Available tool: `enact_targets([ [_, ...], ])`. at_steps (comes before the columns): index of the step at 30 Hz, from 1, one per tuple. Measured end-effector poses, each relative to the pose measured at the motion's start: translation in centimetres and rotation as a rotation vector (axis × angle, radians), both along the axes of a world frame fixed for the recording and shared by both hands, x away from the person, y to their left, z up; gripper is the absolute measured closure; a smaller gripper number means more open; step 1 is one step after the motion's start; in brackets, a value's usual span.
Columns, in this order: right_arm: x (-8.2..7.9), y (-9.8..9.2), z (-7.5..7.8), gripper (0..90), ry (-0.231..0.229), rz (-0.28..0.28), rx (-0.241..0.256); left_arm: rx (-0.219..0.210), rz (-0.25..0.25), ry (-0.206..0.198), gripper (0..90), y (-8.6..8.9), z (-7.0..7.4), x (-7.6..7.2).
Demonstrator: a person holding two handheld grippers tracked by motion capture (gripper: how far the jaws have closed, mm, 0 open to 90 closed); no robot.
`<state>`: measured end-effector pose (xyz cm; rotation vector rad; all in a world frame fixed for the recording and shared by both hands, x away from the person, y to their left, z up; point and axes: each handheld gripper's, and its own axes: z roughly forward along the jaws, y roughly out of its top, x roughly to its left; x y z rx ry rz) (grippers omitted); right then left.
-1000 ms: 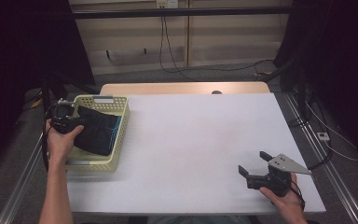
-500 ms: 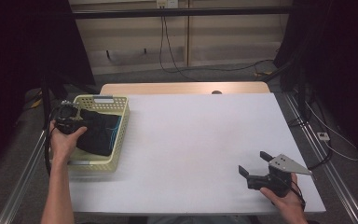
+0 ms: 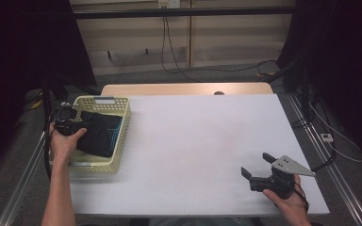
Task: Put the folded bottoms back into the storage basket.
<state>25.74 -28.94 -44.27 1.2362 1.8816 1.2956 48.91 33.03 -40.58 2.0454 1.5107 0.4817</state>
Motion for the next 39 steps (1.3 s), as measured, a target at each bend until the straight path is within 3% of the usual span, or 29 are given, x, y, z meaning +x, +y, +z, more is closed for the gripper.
enact_targets([
  [2, 0.0, 0.0, 0.0, 3.4, -0.001, 0.001, -0.004, 0.033, -0.003, 0.009, 68.6, 0.0, 0.0, 0.0],
  [8, 0.0, 0.0, 0.0, 3.4, 0.002, 0.001, -0.004, 0.05, 0.04, 0.013, 63.0, 0.6, 0.1, 0.0],
  [9, 0.0, 0.0, 0.0, 3.4, 0.003, 0.001, -0.003, 0.038, 0.066, 0.005, 60.1, 0.7, 0.0, -0.1],
  [14, 0.0, 0.0, 0.0, 3.4, 0.003, -0.001, 0.0, 0.038, 0.082, -0.014, 62.1, 1.2, -0.1, -0.3],
  [17, 0.0, 0.0, 0.0, 3.4, 0.005, 0.0, 0.002, 0.05, 0.074, 0.014, 68.4, 1.5, -0.2, -0.3],
  [21, 0.0, 0.0, 0.0, 3.4, 0.006, 0.0, -0.002, 0.055, 0.101, 0.043, 75.0, 1.3, -0.5, -0.1],
  [29, 0.0, 0.0, -0.1, 3.4, 0.007, 0.001, -0.001, 0.081, 0.098, 0.105, 77.0, 1.0, -1.2, 0.2],
  [36, 0.1, 0.0, -0.1, 3.2, 0.005, -0.008, -0.007, 0.068, 0.127, 0.125, 77.8, 0.8, -1.6, 0.4],
  [39, 0.2, 0.0, -0.1, 3.2, 0.007, -0.01, -0.002, 0.077, 0.105, 0.139, 78.1, 0.5, -1.7, 0.6],
])
